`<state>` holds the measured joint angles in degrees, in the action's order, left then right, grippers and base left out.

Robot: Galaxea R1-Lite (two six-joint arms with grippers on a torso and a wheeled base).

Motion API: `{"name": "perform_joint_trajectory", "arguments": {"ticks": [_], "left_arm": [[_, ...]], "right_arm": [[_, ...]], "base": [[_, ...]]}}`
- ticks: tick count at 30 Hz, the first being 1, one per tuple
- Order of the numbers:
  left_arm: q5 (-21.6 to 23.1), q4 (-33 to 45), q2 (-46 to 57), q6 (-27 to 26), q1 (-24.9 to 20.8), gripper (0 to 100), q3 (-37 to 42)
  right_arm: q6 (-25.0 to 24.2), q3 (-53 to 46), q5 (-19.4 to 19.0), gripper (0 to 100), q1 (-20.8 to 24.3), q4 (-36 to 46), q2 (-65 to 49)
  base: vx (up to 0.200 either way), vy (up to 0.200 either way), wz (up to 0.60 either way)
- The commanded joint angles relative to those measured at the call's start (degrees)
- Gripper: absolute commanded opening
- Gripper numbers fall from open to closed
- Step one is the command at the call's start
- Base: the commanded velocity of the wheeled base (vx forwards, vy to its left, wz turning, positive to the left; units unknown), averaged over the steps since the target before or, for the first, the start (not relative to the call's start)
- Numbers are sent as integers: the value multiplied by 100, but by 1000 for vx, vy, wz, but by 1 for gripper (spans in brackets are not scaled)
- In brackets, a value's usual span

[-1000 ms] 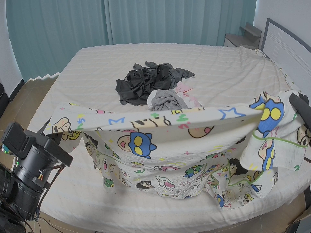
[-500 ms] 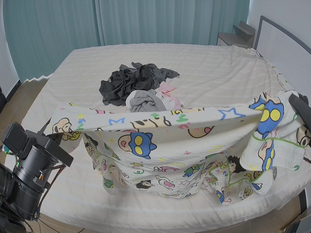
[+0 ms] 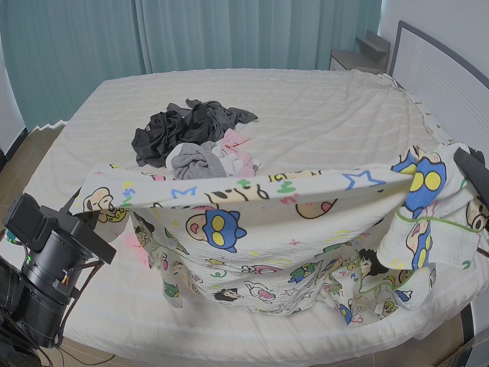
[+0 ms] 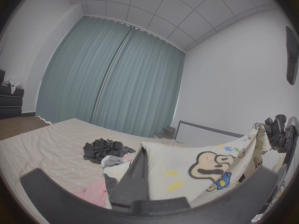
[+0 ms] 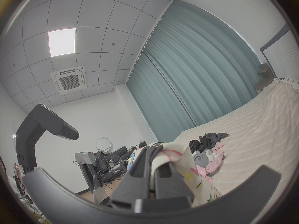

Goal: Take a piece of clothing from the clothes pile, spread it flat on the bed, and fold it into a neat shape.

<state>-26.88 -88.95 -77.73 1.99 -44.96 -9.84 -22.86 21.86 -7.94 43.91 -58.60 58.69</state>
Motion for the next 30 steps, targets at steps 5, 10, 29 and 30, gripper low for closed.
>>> {"name": "perform_joint_trajectory", "arguments": {"ticks": [5, 10, 29, 30], "left_arm": [[-1, -105, -14, 3, -4, 0, -1], [-1, -105, -14, 3, 5, 0, -1], [-1, -105, -58, -14, -4, 0, 122], [-1, -105, -58, -14, -4, 0, 122]], "right_arm": [[1, -6, -6, 0, 3, -2, 11], [1, -6, -6, 0, 3, -2, 11], [-8, -6, 3, 0, 3, -2, 11], [-8, -6, 3, 0, 3, -2, 11]], "base": [[0, -200, 0], [0, -200, 0], [0, -126, 0], [0, 0, 0]]}}
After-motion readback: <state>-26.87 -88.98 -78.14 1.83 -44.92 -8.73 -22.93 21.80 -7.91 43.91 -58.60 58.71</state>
